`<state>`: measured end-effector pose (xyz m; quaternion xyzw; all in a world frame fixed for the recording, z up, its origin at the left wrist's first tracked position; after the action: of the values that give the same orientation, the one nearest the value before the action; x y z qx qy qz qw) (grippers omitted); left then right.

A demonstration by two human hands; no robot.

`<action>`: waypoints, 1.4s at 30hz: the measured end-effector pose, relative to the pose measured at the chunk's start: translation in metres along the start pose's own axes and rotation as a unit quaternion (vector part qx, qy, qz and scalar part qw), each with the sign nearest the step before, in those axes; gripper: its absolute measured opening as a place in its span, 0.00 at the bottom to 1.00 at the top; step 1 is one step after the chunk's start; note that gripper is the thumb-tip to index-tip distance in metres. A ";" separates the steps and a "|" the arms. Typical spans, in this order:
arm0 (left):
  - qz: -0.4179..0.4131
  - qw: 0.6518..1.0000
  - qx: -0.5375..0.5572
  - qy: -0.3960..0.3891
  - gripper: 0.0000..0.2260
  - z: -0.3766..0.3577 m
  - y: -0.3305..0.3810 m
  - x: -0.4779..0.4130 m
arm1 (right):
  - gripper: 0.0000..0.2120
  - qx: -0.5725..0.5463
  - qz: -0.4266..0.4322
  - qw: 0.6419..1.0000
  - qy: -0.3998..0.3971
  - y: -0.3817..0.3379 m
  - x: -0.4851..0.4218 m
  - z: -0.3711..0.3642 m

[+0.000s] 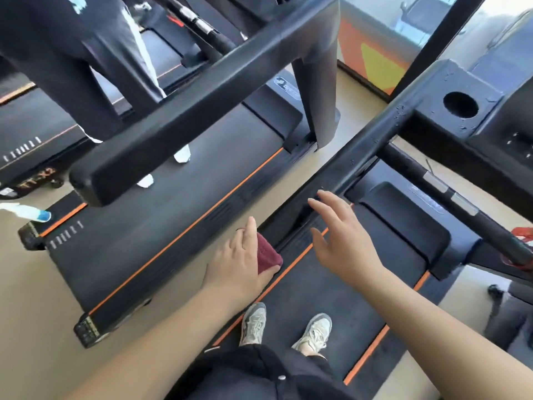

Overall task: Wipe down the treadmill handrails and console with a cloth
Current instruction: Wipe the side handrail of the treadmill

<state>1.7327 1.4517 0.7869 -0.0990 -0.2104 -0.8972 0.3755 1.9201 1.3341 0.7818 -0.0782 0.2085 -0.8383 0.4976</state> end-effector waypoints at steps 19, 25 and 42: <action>0.004 0.998 -0.052 0.036 0.49 -0.005 0.052 -0.056 | 0.35 0.091 -0.067 0.993 -0.037 0.064 -0.041 0.044; 0.011 0.998 -0.048 0.038 0.49 -0.005 0.102 -0.107 | 0.45 0.220 0.052 0.969 -0.102 0.106 -0.098 0.072; 0.097 0.989 0.106 0.014 0.37 0.007 0.099 -0.112 | 0.41 0.204 0.179 0.956 -0.113 0.121 -0.151 0.064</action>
<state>1.8820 1.4632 0.7854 -0.0662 -0.2887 -0.8303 0.4721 2.1136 1.3972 0.7996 -0.0306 -0.0133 -0.7461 0.6650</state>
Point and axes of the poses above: each hand's wrist, its own x-axis away from the middle knuckle, its own z-axis out of the back of the hand, y = z × x, the point moved 1 cm from there along -x, towards the middle knuckle, and after that the axes turned 6 degrees about x, right-handed, at the moved point
